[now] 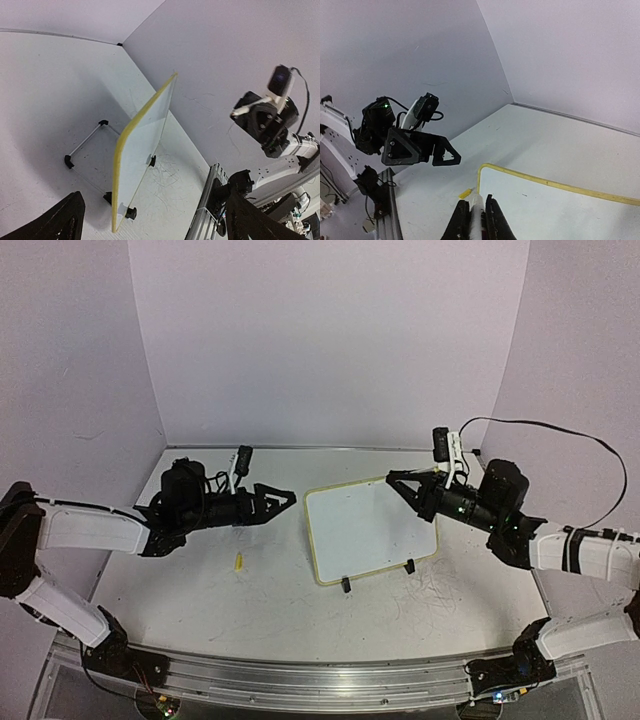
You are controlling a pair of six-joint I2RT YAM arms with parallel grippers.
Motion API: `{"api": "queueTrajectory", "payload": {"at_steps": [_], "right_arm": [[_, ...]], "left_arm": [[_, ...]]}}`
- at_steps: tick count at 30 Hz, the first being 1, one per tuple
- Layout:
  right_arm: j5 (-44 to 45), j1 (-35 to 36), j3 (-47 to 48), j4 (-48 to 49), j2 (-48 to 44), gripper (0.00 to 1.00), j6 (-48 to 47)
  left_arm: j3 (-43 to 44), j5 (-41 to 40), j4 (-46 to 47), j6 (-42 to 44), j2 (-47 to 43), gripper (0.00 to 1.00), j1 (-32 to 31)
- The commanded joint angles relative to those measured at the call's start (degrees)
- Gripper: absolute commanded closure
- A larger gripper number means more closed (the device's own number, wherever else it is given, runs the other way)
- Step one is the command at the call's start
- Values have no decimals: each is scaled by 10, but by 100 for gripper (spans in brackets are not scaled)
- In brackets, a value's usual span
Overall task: Write a sentence on the whiteboard
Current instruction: Pass from the left arm to the right, then hold the whiteboard at the center of the board.
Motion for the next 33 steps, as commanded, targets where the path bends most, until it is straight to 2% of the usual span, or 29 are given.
{"api": "queueTrajectory", "payload": {"at_steps": [1,5,11,20,25,33], "right_arm": [[126,55,8,34,-22,100,-119],[208,108,9,31,-7,100,-175],[250,173,40,25,57,100,-231],[268,192,77,40,146,100,-224],[298,204,110,26,187,100,-230],[325,219,129,24,218,100,-253]], "left_arm": [[47,-4,21,-10,57,2,2],[69,18,48,-12,104,7,2],[94,50,83,-6,148,22,8],[116,94,127,-14,194,49,18],[116,91,129,0,197,62,25],[118,97,138,6,213,75,26]]}}
